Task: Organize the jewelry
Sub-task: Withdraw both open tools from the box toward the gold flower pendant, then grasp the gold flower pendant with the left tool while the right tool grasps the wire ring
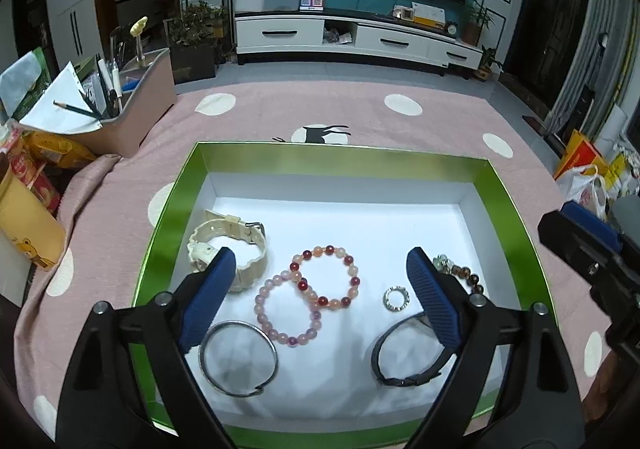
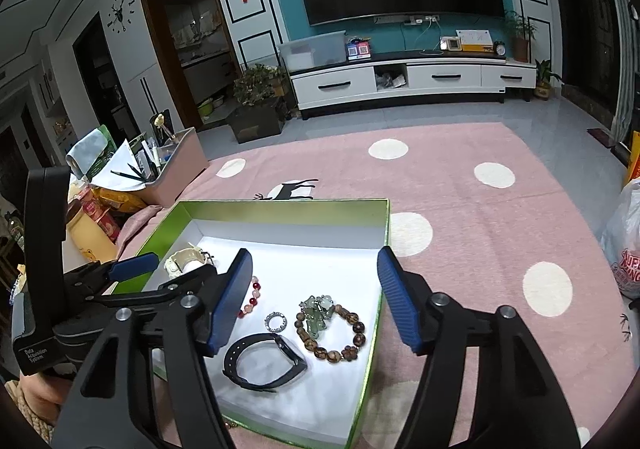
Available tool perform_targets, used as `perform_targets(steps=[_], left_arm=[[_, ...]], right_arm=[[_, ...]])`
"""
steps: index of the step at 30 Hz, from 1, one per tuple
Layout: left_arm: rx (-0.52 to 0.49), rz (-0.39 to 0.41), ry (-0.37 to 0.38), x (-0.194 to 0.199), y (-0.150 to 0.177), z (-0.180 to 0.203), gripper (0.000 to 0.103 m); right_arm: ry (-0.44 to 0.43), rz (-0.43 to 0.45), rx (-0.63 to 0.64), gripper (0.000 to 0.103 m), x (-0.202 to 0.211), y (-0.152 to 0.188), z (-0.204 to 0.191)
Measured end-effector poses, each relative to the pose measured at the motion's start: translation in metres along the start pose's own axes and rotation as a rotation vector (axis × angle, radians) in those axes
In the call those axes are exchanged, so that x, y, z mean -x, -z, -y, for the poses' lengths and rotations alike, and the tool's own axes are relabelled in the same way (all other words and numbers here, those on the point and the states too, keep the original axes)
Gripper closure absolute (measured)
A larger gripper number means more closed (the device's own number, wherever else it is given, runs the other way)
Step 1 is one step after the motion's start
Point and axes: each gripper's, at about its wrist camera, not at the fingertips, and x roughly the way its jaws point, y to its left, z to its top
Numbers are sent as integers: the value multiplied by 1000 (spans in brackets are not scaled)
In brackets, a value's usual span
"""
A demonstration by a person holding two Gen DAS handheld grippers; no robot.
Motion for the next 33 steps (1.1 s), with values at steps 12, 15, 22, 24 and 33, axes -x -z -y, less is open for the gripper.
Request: perform_targets(steps=[12,15,22,24,33], left_arm=[[-25,44,-6,25,11,5,5],[-20,60,-4,35,13,3,4],[-7,91,-13,60,24,-6,2],[-11,95,-16,67,27,-8,2],[-40,72,22,90,63,-19,2]], right_arm=[[9,52,43,35,29,8,-3],[0,61,47,35,37,11,-3],[-33,64,82,34,55,29,-5],[-42,63,94,34,60,36,-8],[-120,18,175,34,80,72,-17]])
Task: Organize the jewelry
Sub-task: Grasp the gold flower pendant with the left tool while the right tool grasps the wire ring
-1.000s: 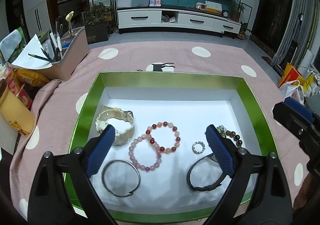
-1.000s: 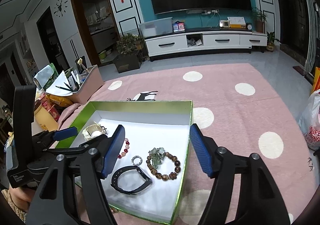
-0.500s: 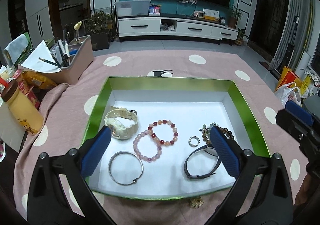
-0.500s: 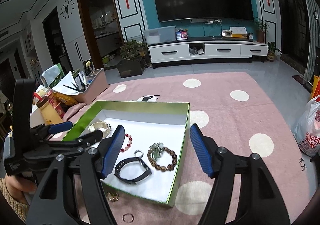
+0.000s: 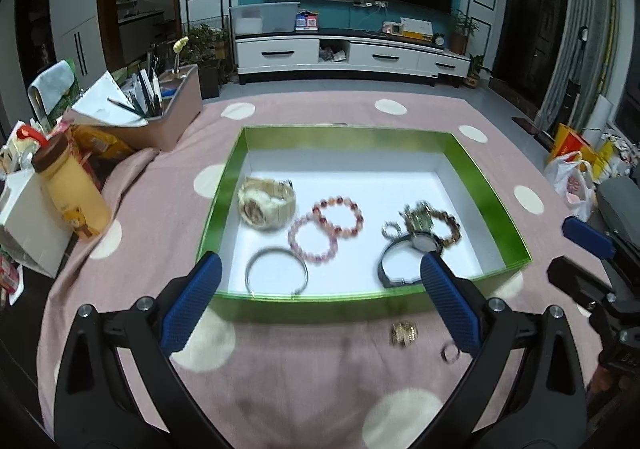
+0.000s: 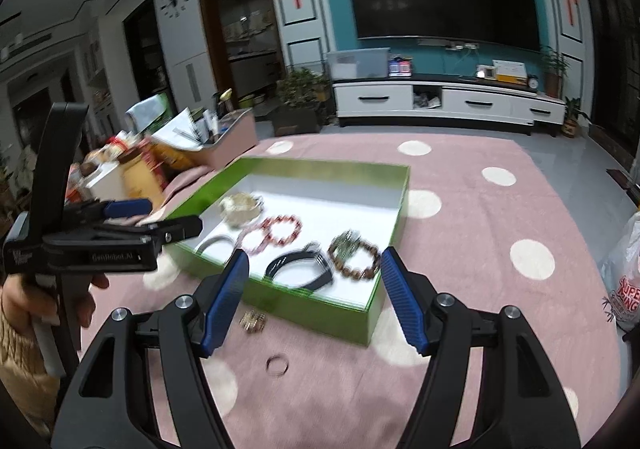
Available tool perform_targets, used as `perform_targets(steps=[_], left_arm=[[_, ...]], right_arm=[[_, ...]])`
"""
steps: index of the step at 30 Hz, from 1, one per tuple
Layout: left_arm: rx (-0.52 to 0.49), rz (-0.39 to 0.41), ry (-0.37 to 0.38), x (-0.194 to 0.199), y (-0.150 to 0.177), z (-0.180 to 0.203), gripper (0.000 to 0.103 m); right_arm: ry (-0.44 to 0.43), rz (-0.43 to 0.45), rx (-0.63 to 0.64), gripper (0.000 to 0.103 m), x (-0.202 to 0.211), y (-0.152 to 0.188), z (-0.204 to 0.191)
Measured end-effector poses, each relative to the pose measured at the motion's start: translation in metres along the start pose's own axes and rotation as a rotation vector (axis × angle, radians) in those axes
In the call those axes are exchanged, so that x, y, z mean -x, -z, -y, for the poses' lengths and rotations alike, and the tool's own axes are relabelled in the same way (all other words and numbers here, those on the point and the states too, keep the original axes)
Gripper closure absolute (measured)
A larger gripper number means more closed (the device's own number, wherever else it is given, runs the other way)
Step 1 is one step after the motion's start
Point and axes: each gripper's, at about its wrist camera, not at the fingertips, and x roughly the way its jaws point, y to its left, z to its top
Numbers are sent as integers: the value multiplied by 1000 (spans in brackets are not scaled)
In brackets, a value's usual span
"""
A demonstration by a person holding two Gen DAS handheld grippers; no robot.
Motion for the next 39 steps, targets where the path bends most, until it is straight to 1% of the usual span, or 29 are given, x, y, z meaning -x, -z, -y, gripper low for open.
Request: perform_targets(steps=[4,6,10,12,13,15,20,22,25,28,29,30,33,34,38,39], left_arm=[[-14,-22,43,7,21,-3,2],[-23,-47,71,5,34,-2,2],[-65,-97,106,-7,55,7,2],[-81,-109,137,-11,62,12,2],[-86,-109,143,-11,63,14,2],[-92,-105,157,-13,65,17,2],[-81,-112,180,-19,68,17,2],[-76,-115,183,-21,68,16,3],[-61,-127,186,-26,67,14,5],[-51,-136,197,-31,66,14,8],[-51,-140,199,-34,66,15,8],[-51,-144,202,-36,65,16,11],[-61,-155,208,-41,64,22,15],[-63,-156,208,-42,65,23,17],[-63,-168,215,-48,65,29,20],[-62,-173,218,-51,64,32,22]], right_arm=[[-29,-65,54,34,-4,19,-9],[-41,-115,87,34,-13,29,-14],[-29,-202,115,36,-34,46,-19],[-38,-230,118,42,-41,50,-21],[-33,-241,128,43,-45,52,-22],[-26,-264,136,50,-51,55,-24],[-41,-314,164,60,-67,64,-34],[-40,-328,180,61,-74,66,-39],[-36,-318,190,65,-76,65,-41],[-35,-312,197,74,-78,64,-41],[-40,-312,195,82,-78,64,-41],[-38,-312,193,83,-78,64,-39],[-17,-311,186,83,-76,64,-35],[-4,-311,172,84,-75,63,-30],[26,-303,112,84,-69,60,-10],[32,-298,101,84,-67,59,-6]])
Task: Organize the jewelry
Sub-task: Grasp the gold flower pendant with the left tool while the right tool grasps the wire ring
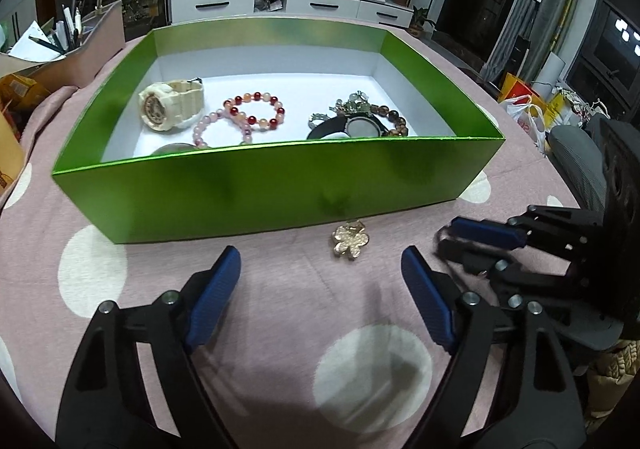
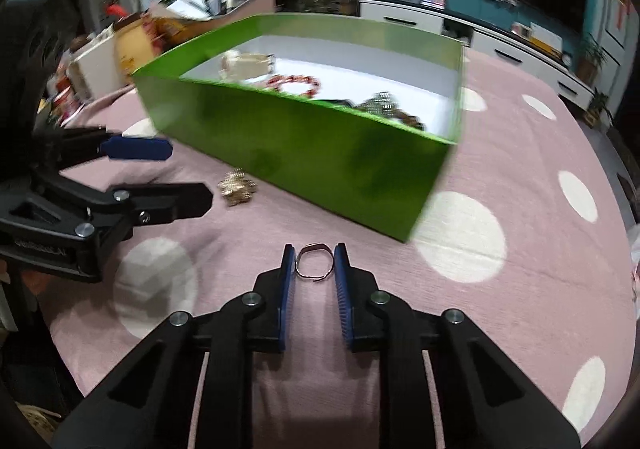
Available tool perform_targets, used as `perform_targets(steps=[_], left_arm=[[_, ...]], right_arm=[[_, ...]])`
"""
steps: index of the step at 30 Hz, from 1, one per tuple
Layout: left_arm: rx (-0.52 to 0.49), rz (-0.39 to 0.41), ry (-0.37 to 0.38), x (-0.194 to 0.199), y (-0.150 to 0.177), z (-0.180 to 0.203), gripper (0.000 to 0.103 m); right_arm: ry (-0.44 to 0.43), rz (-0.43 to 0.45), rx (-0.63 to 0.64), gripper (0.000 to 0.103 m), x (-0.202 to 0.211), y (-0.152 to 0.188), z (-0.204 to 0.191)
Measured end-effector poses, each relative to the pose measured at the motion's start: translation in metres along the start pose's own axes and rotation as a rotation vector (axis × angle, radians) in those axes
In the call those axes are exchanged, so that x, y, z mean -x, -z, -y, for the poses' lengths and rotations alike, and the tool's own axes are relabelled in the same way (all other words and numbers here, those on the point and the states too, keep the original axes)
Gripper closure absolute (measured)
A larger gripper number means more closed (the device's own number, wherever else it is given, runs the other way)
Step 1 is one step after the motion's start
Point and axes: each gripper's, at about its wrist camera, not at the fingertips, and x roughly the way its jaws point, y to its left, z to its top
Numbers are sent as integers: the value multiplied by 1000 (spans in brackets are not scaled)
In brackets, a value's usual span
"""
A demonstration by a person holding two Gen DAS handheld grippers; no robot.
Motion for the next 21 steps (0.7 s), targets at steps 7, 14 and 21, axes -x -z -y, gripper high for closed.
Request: perform_targets(steps=[7,14,21], left_arm=[[-24,-35,5,-20,-2,16,36],[-46,-20,-16,-25,-5,24,54],[-87,-9,-65,-27,-3,31,81]], right_arm=[[-5,14,-52,83,8,1,16],[-11,20,-65,83,14,4,23],[-9,36,-76,84,19,4,27]])
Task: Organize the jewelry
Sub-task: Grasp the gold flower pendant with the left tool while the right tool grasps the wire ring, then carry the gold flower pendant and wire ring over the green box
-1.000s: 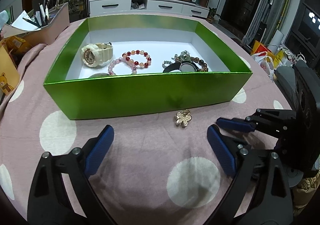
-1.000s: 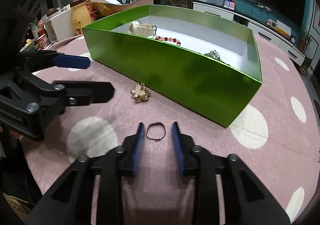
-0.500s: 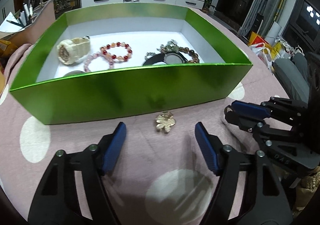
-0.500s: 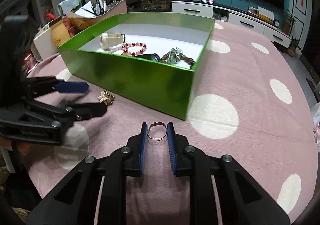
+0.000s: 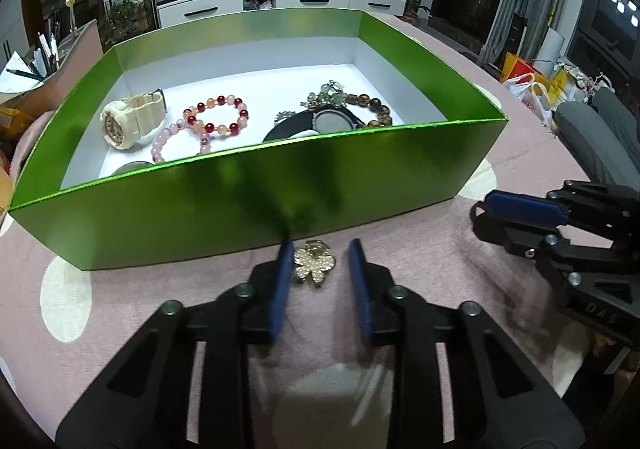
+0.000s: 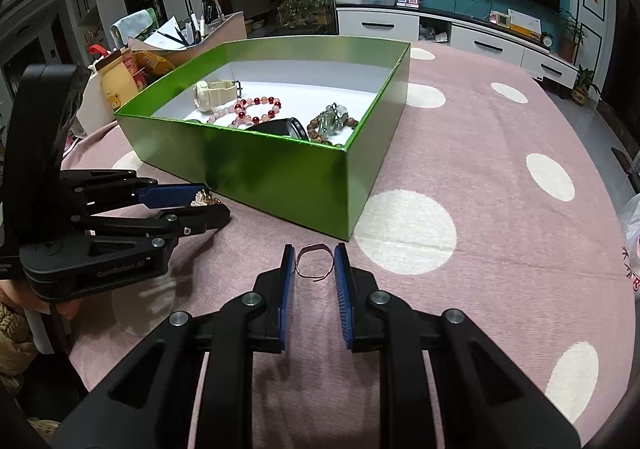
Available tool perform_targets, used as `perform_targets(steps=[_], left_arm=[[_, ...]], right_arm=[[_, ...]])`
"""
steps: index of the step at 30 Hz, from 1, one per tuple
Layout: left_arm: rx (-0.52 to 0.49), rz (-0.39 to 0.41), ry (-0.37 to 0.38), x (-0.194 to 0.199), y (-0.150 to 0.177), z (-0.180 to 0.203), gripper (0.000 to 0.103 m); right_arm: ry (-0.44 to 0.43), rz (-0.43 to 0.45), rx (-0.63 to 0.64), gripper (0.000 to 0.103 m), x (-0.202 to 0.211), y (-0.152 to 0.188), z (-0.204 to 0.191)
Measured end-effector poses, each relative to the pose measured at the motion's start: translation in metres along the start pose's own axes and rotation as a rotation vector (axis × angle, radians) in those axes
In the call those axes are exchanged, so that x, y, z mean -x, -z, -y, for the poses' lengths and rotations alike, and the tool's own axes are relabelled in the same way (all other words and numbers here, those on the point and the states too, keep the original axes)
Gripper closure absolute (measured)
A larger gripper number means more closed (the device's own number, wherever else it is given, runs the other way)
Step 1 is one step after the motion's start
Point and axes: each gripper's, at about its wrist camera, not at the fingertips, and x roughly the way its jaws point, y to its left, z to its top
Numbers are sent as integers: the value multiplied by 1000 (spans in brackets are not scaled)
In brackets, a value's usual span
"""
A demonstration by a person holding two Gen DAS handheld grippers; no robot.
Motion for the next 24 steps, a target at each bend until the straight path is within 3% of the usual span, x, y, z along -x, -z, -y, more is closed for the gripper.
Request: perform_targets(steps=[3,11,24], left_arm=[[-12,-2,-25,1,1,1,82],[4,-2,4,9,2,-2,82],[44,150,42,63,-11,-12,82]], right_arm=[[3,-1,3,84,0,1,1],[-4,4,7,84,2,1,-1],[-89,144,2,83,33,-16,-15]])
